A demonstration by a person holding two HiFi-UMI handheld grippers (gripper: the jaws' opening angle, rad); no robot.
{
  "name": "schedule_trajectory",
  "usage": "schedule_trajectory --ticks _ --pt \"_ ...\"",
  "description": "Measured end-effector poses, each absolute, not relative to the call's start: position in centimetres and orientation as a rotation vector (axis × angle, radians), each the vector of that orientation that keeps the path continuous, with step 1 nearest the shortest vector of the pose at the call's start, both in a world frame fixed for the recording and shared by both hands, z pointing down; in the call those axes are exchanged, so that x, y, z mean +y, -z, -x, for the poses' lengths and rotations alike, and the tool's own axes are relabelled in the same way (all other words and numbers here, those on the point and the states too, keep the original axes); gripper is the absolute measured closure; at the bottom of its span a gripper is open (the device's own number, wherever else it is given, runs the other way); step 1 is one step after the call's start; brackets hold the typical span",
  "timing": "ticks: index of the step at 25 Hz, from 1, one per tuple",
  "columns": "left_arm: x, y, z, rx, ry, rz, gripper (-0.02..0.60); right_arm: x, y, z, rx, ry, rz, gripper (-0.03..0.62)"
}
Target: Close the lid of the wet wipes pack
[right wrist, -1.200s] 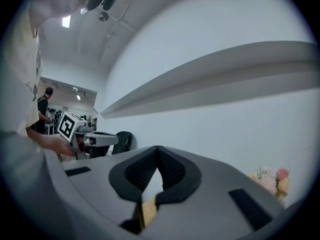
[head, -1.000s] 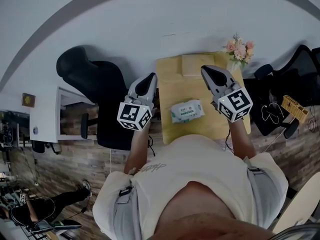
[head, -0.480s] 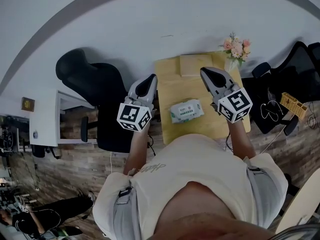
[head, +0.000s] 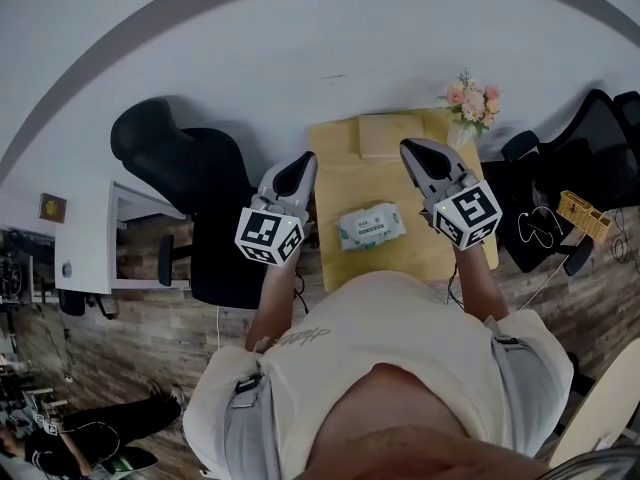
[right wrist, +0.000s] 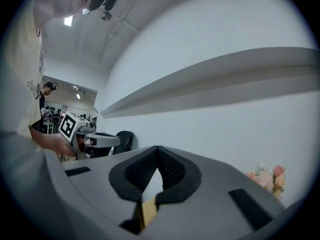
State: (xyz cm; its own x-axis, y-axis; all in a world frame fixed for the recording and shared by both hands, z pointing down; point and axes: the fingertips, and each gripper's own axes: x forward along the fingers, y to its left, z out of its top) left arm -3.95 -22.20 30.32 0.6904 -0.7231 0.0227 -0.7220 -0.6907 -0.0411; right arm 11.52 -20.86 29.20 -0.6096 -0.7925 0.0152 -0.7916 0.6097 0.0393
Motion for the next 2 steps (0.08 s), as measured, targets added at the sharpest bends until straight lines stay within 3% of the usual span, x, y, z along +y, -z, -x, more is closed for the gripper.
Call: schedule_trajectory --ticks 2 --pt "-22.48 -30.39 4.00 1.218 0.061 2.862 0.565 -21.32 -29.28 -11.96 -2.788 0.040 -1.389 0.591"
